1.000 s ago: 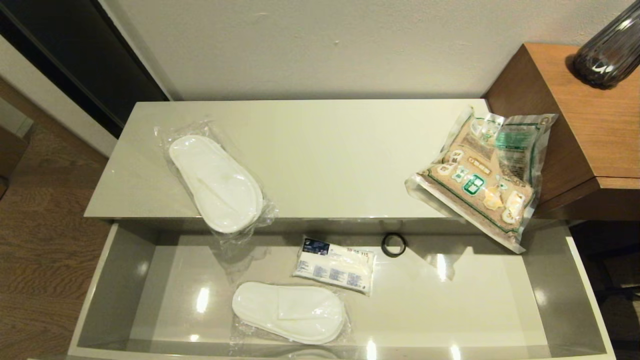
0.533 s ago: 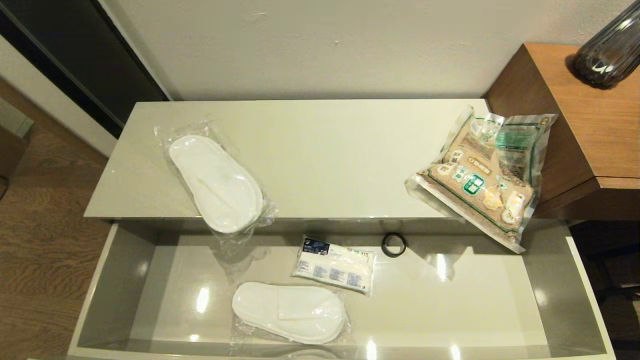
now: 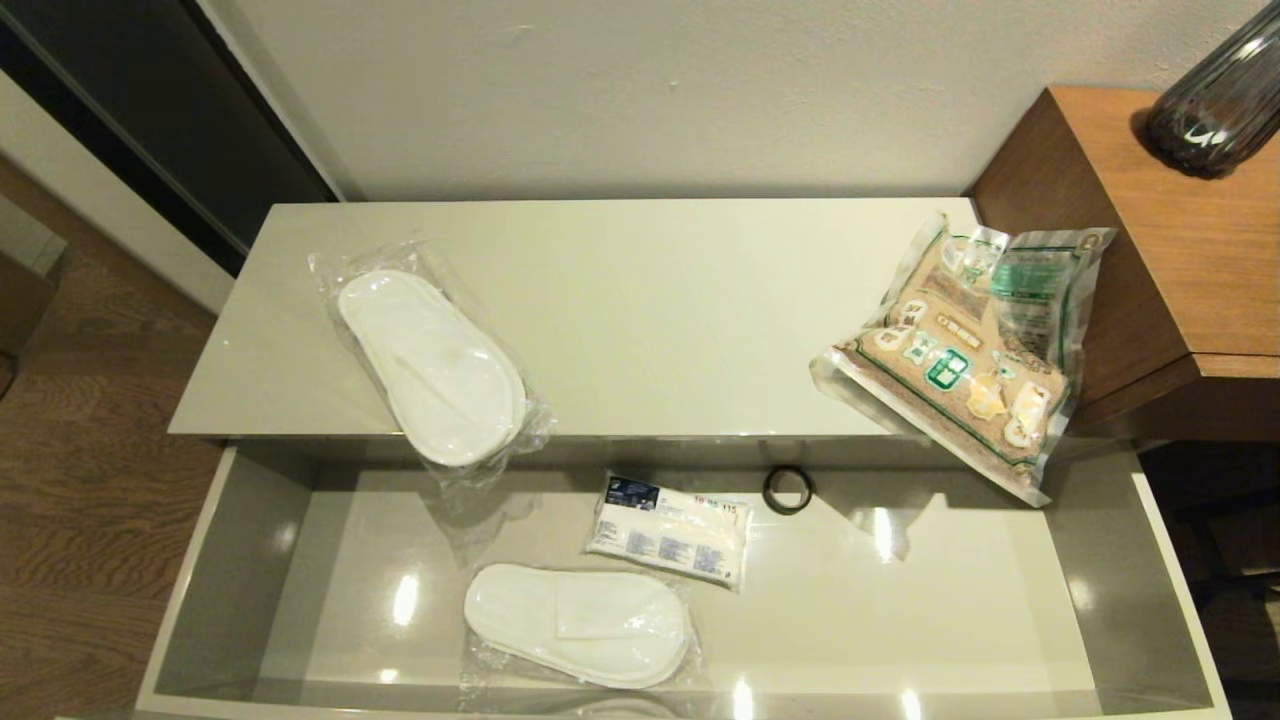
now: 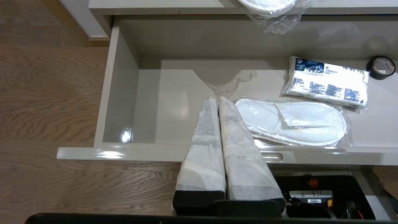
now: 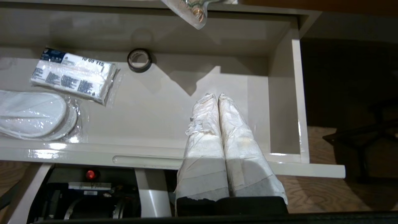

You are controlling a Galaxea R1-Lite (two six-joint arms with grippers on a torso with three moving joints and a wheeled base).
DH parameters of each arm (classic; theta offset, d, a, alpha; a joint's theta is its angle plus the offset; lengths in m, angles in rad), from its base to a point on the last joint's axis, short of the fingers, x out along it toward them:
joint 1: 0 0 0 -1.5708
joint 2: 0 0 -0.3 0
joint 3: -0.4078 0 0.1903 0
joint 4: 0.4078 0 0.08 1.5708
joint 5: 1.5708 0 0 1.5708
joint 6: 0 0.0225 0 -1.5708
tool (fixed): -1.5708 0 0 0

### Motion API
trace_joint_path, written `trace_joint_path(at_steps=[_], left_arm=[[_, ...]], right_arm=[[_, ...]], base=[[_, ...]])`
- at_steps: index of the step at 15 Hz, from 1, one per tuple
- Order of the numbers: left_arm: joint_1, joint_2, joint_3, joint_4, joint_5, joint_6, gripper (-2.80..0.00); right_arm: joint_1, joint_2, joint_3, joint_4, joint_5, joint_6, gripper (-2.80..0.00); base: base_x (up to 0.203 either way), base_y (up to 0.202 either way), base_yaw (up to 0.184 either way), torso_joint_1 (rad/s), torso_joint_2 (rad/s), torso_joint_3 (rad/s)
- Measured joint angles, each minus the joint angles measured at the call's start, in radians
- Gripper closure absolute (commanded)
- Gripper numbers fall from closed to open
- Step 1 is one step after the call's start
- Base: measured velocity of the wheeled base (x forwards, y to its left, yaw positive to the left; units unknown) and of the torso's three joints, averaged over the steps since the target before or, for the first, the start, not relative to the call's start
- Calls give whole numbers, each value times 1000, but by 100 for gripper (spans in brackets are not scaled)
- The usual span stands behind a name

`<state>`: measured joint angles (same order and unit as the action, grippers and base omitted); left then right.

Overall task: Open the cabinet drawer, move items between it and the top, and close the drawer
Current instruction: Pick up the solid drinks on the table

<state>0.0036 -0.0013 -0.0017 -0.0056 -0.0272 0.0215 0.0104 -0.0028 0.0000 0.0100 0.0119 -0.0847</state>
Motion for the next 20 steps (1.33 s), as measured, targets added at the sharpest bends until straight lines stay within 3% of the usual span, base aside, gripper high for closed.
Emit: trace_joint_path(at_steps=[3,7,8,11,13,17,19,20], left_arm=[[-1,0,0,0,1,0,0],[0,0,0,0,1,0,0],[0,0,0,0,1,0,0],[-2,0,0,0,1,0,0],[-1,0,0,0,0,0,0],[0,0,0,0,1,0,0],[0,0,0,0,1,0,0],[0,0,0,0,1,0,0]], right_arm=[[0,0,-91,40,-14,-20,0],[0,11,-553,420,-25,-17,0],[-1,37,-638,482,-38,11,0],[-2,245,-750,488,-67,178,0],[-1,480,-776,467,-23,339,0],[0,883,-642,301,204,652,0],[-5,1040,-549,157,265,719,0],[-6,1101,-528,94,274,713,0]], base=[[0,0,0,0,0,0],[0,0,0,0,0,0],[0,0,0,0,0,0],[0,0,0,0,0,0],[0,0,0,0,0,0],[0,0,0,0,0,0],[0,0,0,0,0,0],[0,0,0,0,0,0]])
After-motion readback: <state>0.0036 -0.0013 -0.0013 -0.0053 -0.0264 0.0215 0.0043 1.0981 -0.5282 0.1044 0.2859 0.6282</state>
